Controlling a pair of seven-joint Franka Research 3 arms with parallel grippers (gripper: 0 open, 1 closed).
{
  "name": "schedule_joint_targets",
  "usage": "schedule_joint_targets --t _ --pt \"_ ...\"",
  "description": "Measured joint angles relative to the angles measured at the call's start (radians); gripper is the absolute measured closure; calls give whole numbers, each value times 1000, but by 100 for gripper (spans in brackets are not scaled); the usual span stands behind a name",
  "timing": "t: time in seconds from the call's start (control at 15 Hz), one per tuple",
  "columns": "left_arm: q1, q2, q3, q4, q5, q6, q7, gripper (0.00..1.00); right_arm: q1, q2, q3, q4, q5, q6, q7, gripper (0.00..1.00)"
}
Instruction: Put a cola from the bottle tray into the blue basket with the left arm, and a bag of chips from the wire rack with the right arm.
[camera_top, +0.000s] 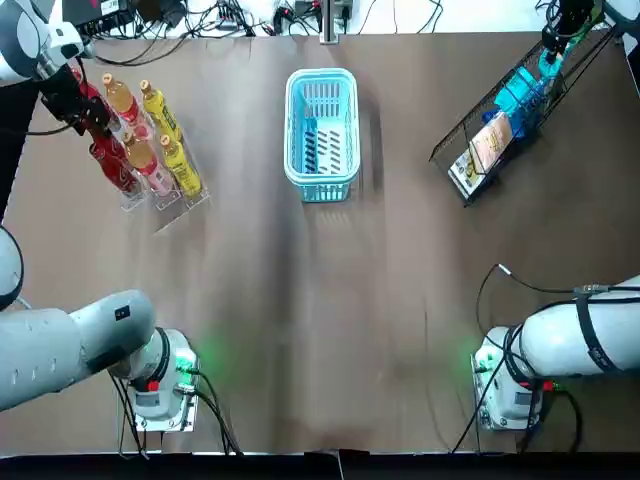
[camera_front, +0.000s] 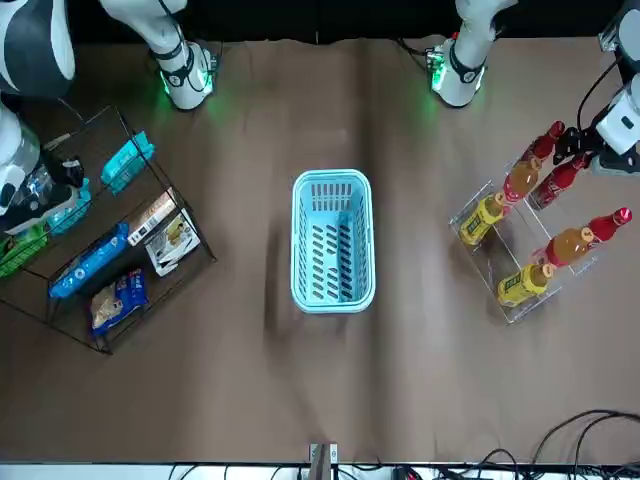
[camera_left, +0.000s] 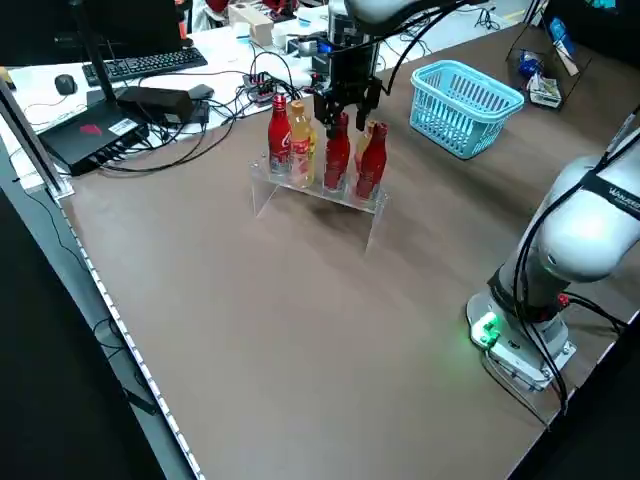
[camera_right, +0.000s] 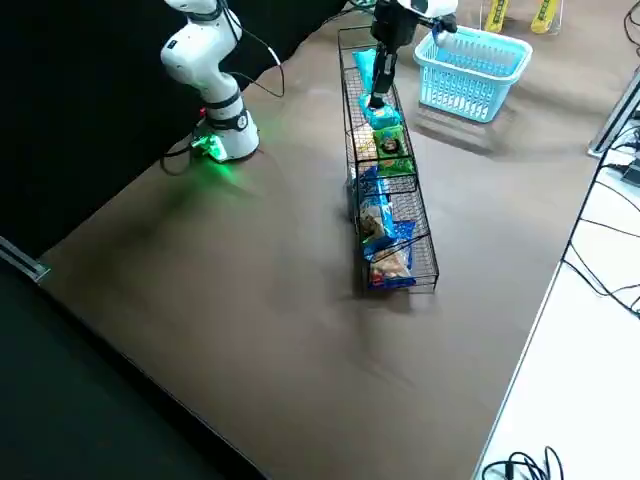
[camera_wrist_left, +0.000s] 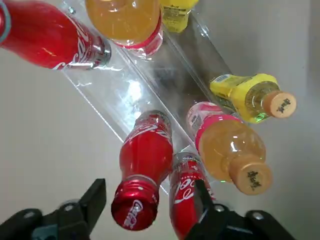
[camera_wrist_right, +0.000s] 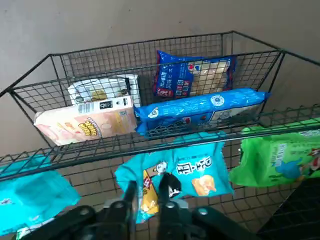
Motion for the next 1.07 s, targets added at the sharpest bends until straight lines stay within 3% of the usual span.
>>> schedule_joint_targets --t 0.07,0.13,0.27,0.33,0.47,0.67,0.73,1.07 --pt "1 -1 0 -1 0 0 0 28 2 0 0 1 0 -7 0 84" --pt "1 -1 0 -1 0 0 0 28 3 0 0 2 0 -14 0 84" --pt "5 -1 0 -1 0 1 0 37 4 1 0 4 0 -31 0 93" --pt "9 -1 0 -1 0 1 0 37 5 1 0 5 0 -37 0 98" --pt "14 -2 0 -1 0 1 0 51 6 1 0 7 0 -41 0 98" --pt "15 -2 0 -1 0 2 0 53 7 3 0 17 0 -69 0 98" --pt "15 -2 0 -1 0 2 0 63 10 5 1 32 1 -109 0 98" --pt "15 -4 -1 -1 0 3 0 68 16 8 1 116 29 -210 1 98"
